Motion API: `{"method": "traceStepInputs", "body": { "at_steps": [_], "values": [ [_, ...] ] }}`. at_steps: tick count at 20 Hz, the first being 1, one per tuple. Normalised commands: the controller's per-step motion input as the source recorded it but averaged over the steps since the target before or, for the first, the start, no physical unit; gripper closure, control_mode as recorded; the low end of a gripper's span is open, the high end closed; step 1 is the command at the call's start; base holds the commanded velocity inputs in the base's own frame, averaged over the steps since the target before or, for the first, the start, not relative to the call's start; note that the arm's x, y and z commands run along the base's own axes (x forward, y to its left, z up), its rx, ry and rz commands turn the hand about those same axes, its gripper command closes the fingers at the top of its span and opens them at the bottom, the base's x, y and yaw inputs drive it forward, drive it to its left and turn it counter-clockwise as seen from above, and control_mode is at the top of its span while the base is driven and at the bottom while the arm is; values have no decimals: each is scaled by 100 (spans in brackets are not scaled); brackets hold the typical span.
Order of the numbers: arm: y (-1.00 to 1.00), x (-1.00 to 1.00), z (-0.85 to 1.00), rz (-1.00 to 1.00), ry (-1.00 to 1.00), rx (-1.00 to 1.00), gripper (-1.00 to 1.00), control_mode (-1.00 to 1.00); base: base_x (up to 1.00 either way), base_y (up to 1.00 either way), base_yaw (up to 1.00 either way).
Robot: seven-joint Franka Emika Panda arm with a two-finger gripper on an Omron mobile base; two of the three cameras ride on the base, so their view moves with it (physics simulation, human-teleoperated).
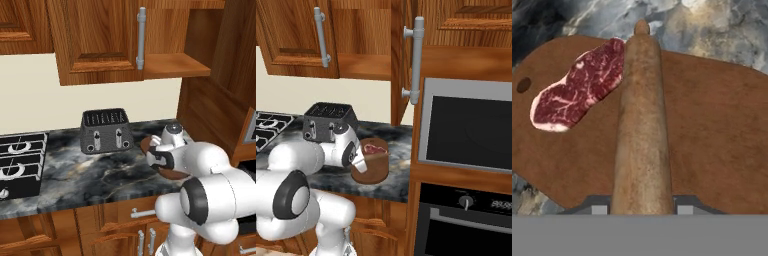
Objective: Open the cabinet, retrieve the rolling pin, and place it next to the meat on the cutting board to prepare for tenderizing.
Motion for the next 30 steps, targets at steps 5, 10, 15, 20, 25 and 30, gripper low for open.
{"method": "traceStepInputs", "body": {
  "at_steps": [5, 10, 15, 20, 25, 30],
  "values": [
    [1, -34, 5, -2, -5, 2, -100, -100, 0, 0, 0],
    [6, -21, 32, -5, -7, 0, -100, -100, 0, 0, 0],
    [6, -9, 40, -3, -6, 0, -100, -100, 0, 0, 0],
    [13, -30, 32, -2, -4, 0, -100, -100, 0, 0, 0],
    [22, -31, 26, -1, 0, 0, -100, -100, 0, 0, 0],
    [20, -29, 32, -2, 0, 0, -100, -100, 0, 0, 0]
  ]
}}
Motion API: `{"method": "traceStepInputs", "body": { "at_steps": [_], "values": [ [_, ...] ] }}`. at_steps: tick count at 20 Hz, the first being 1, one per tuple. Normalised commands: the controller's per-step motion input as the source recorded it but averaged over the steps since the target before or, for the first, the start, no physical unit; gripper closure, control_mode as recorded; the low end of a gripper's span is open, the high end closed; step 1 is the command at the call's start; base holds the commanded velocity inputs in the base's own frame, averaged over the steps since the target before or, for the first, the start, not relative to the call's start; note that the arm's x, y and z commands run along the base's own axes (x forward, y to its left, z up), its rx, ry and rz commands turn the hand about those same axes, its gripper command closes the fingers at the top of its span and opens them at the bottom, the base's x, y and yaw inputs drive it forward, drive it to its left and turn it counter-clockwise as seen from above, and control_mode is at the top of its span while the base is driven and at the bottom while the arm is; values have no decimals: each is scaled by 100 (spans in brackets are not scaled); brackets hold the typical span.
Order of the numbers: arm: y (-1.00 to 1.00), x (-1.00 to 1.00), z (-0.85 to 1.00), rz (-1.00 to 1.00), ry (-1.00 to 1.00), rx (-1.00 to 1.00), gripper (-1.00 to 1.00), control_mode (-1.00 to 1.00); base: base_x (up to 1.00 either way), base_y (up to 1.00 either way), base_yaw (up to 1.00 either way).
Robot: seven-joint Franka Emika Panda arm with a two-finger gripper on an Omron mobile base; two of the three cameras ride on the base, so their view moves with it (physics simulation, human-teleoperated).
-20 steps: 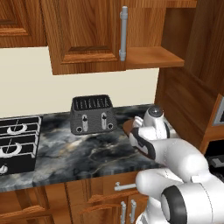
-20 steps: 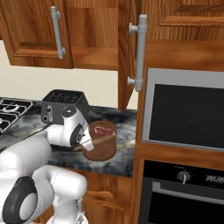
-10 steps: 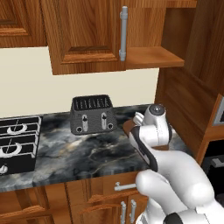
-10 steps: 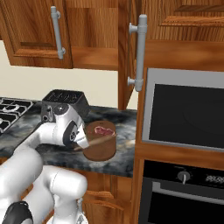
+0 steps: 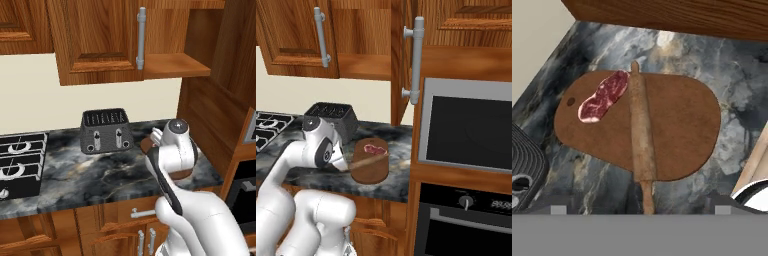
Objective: Open the cabinet, retrieve the rolling pin, and place it next to the meat on the cutting board to prepare for tenderizing.
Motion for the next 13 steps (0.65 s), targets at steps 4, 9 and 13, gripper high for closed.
{"method": "traceStepInputs", "body": {
  "at_steps": [4, 9, 13],
  "values": [
    [26, -35, 36, -2, 0, 0, -100, -100, 0, 0, 0],
    [26, -43, 40, -1, 0, 0, -100, -100, 0, 0, 0],
    [27, -49, 43, 0, 0, 0, -100, -100, 0, 0, 0]
  ]
}}
